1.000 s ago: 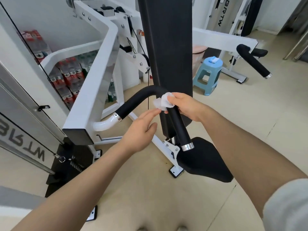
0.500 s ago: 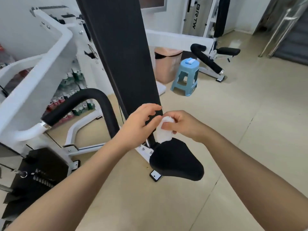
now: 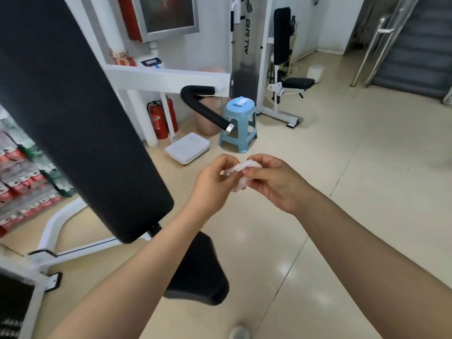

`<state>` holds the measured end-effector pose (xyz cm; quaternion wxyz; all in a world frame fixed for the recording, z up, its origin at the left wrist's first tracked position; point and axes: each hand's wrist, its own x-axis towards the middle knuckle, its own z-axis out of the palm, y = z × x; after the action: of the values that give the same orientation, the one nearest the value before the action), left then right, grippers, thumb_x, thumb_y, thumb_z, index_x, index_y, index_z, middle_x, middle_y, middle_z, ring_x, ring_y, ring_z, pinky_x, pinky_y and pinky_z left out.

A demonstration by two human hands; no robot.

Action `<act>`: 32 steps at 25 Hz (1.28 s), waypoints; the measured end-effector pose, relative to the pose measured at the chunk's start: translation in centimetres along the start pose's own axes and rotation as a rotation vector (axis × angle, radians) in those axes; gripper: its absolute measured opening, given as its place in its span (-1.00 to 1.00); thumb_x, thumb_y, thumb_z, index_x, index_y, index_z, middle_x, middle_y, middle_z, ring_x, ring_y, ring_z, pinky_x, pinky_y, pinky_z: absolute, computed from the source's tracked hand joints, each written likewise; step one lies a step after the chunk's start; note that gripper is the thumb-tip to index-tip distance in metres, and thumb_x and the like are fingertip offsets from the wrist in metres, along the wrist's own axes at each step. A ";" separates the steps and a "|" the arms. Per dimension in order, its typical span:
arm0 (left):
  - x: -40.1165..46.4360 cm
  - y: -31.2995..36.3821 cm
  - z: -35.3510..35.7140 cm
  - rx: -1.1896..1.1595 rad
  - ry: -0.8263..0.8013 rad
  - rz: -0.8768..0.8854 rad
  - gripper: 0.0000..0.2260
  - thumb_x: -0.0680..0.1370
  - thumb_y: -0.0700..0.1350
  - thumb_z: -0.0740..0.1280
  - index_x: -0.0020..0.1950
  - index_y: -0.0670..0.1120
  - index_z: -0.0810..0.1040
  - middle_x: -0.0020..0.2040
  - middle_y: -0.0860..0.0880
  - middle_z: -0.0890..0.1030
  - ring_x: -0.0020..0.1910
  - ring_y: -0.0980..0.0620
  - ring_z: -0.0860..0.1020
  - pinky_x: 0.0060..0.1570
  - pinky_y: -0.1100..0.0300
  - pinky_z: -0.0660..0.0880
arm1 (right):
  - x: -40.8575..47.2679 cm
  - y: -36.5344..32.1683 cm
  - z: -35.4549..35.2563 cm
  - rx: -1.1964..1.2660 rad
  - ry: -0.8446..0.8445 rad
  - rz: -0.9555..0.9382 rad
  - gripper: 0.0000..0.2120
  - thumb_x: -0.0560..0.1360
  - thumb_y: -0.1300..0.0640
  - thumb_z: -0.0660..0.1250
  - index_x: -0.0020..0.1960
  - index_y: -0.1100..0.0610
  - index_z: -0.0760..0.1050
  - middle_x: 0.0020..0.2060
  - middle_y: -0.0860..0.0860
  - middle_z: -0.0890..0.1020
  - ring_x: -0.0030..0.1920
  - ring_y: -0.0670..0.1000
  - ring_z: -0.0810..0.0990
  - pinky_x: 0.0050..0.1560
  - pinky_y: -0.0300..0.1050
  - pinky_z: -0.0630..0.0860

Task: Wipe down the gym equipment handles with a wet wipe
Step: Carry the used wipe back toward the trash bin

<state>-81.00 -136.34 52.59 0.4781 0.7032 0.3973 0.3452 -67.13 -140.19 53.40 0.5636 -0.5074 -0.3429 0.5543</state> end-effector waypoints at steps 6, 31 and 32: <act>17.7 -0.5 10.6 -0.302 0.060 -0.136 -0.88 0.50 -0.31 0.30 -0.17 -0.13 0.56 -0.11 -0.15 0.60 -0.19 -0.02 0.60 -0.09 0.23 0.58 | 12.4 -3.9 -15.2 -0.021 0.062 -0.002 -0.82 0.51 0.38 0.22 0.07 0.37 0.52 0.01 0.20 0.61 0.04 0.08 0.60 0.12 -0.21 0.54; 94.2 -5.7 28.3 0.153 0.373 -0.242 -0.83 0.40 -0.13 0.43 -0.09 -0.01 0.49 -0.19 -0.01 0.62 -0.12 -0.06 0.60 -0.05 0.00 0.55 | 85.5 -24.2 -48.2 -0.425 -0.309 -0.005 -0.82 0.50 0.33 0.26 -0.14 0.09 0.53 -0.18 0.02 0.59 -0.16 -0.06 0.55 -0.06 -0.32 0.48; 96.7 -6.7 27.4 0.174 0.380 -0.255 -0.84 0.38 -0.13 0.45 -0.13 0.00 0.50 -0.21 -0.04 0.64 -0.12 -0.05 0.61 -0.05 0.01 0.56 | 88.4 -24.2 -48.0 -0.504 -0.321 -0.036 -0.84 0.50 0.31 0.28 -0.14 0.07 0.51 -0.21 -0.02 0.58 -0.21 -0.10 0.52 -0.16 -0.38 0.44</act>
<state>-15.66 -59.79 48.11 0.3719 0.6085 0.5938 0.3726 -1.54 -60.23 48.92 0.3682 -0.5309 -0.5633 0.5150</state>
